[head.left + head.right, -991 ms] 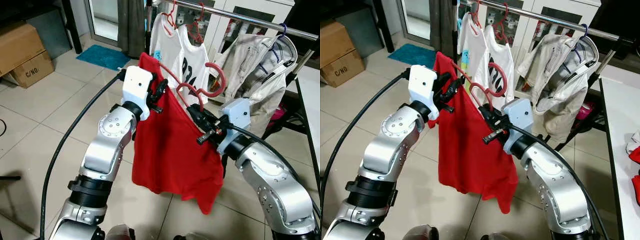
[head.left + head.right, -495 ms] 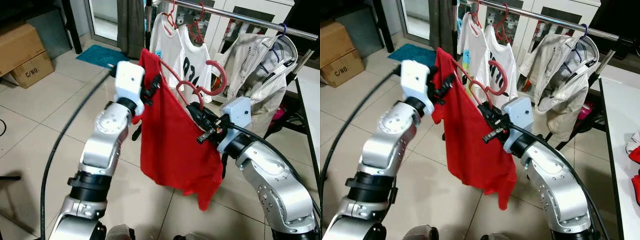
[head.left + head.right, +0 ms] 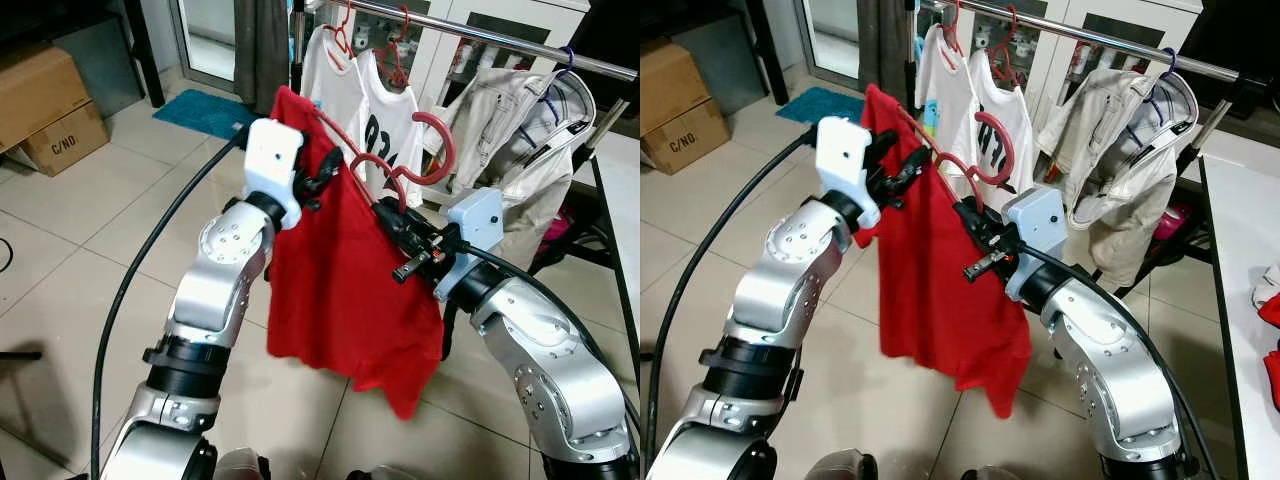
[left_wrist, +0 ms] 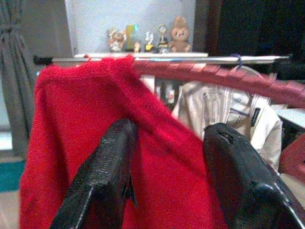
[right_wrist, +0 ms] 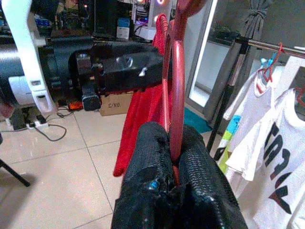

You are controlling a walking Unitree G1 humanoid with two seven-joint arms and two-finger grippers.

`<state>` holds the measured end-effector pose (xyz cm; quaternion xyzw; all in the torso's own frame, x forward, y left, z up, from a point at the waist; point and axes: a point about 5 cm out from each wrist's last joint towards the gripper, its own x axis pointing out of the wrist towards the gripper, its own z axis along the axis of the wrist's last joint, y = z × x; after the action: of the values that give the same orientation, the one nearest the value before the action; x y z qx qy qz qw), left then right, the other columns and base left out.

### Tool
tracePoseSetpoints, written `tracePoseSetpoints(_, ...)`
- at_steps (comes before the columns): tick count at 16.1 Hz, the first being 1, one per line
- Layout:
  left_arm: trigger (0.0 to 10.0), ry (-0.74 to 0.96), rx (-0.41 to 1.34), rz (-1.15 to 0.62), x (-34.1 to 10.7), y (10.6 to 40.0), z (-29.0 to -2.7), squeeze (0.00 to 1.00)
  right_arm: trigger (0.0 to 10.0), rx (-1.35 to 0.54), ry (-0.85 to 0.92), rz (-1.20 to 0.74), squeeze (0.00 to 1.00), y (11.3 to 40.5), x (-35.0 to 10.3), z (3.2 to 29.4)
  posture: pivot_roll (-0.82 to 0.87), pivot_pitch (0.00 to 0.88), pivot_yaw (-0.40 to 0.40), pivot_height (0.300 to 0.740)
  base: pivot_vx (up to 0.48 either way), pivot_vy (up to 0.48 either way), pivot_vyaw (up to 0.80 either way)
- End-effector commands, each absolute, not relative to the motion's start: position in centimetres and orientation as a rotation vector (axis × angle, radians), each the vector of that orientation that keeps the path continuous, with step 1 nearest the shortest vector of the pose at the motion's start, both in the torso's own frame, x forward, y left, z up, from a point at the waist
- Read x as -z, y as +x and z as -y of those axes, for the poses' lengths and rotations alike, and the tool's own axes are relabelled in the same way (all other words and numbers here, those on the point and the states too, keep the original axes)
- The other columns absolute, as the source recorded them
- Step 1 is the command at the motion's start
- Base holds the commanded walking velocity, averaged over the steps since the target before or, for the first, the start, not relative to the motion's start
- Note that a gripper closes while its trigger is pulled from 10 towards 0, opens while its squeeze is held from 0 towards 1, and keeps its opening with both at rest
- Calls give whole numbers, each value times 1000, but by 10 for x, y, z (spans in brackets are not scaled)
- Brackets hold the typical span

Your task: Hang hanger

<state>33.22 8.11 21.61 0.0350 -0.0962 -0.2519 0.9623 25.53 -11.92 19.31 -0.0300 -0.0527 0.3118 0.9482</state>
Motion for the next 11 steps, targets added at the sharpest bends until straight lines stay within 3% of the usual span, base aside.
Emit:
tracePoseSetpoints(1,10000,67,540,205,-219,332,-74,0,10000,-629,-57,172,0,254,-203,122,18,32,-58,740,0,0,0)
tracePoseSetpoints(7,9804,66,453,208,-220,339,-85,0,10000,-642,-67,169,0,253,-202,121,20,33,-63,740,0,0,0)
tracePoseSetpoints(8,4784,61,438,203,-219,339,-87,0,10000,-643,-68,170,0,253,-202,121,20,32,-64,740,0,0,0)
tracePoseSetpoints(11,3686,60,430,195,-216,340,-88,0,10000,-648,-68,172,0,253,-203,120,19,31,-64,740,0,0,0)
